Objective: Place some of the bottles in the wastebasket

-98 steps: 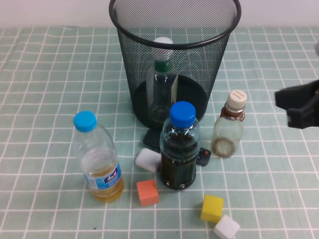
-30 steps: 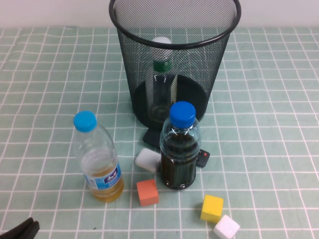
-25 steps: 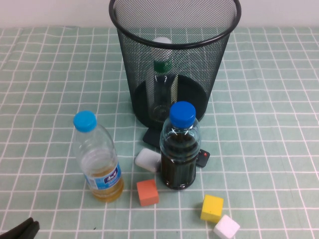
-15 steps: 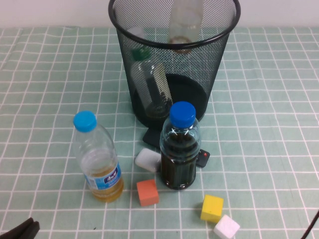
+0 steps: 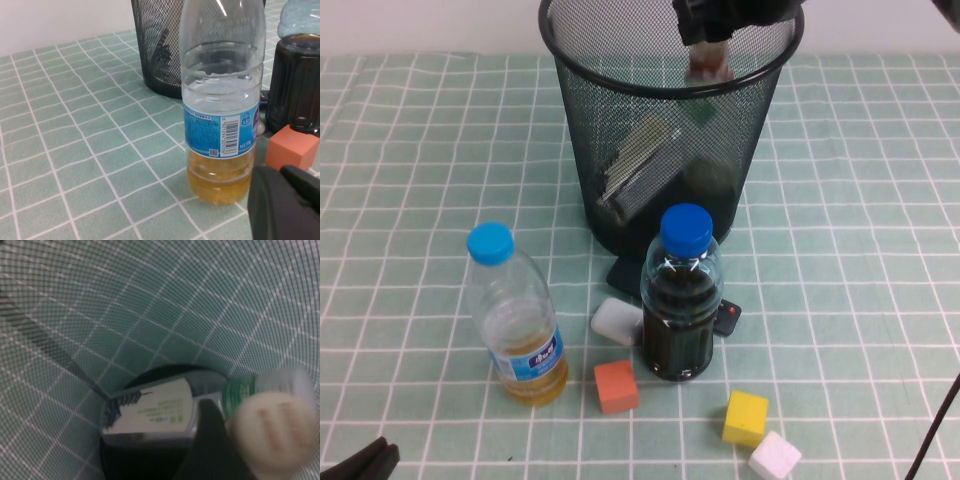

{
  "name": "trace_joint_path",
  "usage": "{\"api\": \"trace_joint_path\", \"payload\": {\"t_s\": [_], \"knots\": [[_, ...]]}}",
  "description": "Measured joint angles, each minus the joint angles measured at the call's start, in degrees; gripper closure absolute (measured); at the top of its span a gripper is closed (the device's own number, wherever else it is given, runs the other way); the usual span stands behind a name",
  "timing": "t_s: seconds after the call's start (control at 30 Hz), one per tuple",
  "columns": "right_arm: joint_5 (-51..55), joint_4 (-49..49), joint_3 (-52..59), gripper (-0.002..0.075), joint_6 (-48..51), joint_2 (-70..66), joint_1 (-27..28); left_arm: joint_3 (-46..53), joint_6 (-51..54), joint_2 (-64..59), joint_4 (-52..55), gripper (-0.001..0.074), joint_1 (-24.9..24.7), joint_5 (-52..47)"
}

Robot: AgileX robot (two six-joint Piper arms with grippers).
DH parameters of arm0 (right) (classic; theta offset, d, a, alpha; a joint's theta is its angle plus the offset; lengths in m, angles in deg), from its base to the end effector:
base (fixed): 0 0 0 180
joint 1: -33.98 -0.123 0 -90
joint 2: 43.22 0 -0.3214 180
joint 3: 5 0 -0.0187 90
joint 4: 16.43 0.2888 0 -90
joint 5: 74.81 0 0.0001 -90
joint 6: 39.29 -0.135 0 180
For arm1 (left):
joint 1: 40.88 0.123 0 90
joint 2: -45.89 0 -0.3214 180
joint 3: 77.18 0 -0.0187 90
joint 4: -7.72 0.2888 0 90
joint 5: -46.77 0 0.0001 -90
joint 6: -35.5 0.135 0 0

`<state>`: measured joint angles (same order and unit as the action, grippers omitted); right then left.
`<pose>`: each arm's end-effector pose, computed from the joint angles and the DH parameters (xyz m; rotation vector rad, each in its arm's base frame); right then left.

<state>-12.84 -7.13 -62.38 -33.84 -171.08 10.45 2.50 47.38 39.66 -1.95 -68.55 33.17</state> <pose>0.5078 0.2421 0.4012 -0.5668 2.2545 0.3644 0.0864 -0.0513 0.1752 0.4825 1.6788 -0.3571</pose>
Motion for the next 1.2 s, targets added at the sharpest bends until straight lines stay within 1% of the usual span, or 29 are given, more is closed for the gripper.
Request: {"api": "trace_joint_path", "payload": {"t_s": [0.07, 0.13, 0.2, 0.3, 0.4, 0.53, 0.73, 0.93, 1.07, 1.13, 1.2], "knots": [[1.7, -1.2, 0.0, 0.0340, -1.1, 0.1, -0.1, 0.0, 0.0, 0.0, 0.0, 0.0739, 0.0, 0.0], [4.0, -2.6, 0.0, 0.0381, -1.6, 1.1, -0.1, 0.0, 0.0, 0.0, 0.0, 0.0740, 0.0, 0.0], [6.4, -3.7, 0.0, 0.0465, -1.8, 2.8, -0.2, 0.0, 0.0, 0.0, 0.0, 0.0739, 0.0, 0.0], [9.1, -4.4, 0.0, 0.0629, -2.0, 6.5, -0.2, 0.0, 0.0, 0.0, 0.0, 0.0740, 0.0, 0.0], [10.0, -4.6, 0.0, 0.0699, -2.7, 10.1, -0.2, 0.0, 0.0, 0.0, 0.0, 0.0739, 0.0, 0.0], [10.3, -6.1, -0.1, 0.0724, -5.8, 14.1, -0.2, 0.0, 0.0, 0.0, 0.0, 0.0739, 0.0, 0.0], [10.8, -10.7, -0.1, 0.0729, -9.2, 19.7, -0.2, 0.0, 0.0, 0.0, 0.0, 0.0739, 0.0, 0.0], [11.1, -15.9, -0.2, 0.0729, -8.6, 24.8, -0.2, 0.0, 0.0, 0.0, 0.0, 0.0740, 0.0, 0.0], [11.2, -17.6, 0.1, 0.0730, -5.1, 28.7, -0.2, 0.0, 0.0, 0.0, 0.0, 0.0739, 0.0, 0.0], [11.2, -18.8, 2.9, 0.0730, -4.2, 32.0, -0.2, 0.0, 0.0, 0.0, 0.0, 0.0739, 0.0, 0.0], [11.1, -19.4, 9.0, 0.0730, -3.7, 37.4, 0.4, 0.0, 0.0, 0.0, 0.0, 0.0739, 0.0, 0.0]]}}
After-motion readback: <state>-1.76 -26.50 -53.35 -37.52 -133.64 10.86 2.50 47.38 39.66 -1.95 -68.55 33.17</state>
